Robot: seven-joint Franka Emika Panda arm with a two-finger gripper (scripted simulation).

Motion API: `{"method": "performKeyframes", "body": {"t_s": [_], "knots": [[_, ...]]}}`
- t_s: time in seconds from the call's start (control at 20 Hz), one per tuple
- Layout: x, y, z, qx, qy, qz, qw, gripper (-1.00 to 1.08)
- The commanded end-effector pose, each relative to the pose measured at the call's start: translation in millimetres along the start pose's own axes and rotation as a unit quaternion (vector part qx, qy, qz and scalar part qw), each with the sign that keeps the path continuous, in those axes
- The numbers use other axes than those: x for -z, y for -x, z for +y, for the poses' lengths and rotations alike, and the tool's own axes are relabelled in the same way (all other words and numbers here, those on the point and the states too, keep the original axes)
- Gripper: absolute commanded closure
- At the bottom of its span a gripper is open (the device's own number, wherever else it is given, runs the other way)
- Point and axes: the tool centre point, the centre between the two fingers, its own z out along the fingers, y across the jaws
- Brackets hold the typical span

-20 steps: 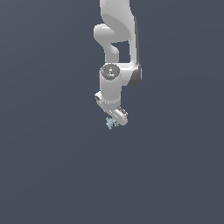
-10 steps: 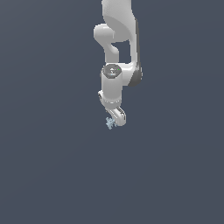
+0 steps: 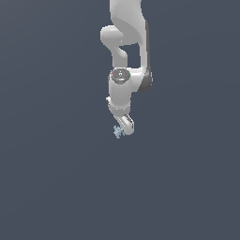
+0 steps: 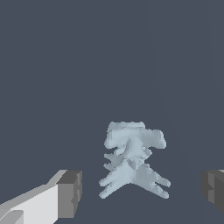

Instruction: Pick up the object and move it to a goal position.

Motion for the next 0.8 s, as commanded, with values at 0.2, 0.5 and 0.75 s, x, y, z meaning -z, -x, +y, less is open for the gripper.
{"method": "performKeyframes", "body": {"t_s": [0.2,0.5,0.75], "knots": [[-12,0,1,-0.001,0.0,0.0,1.0,-0.92],[-40,0,1,-0.002,0.0,0.0,1.0,-0.92],[-50,0,1,-0.002,0.0,0.0,1.0,-0.92]]}}
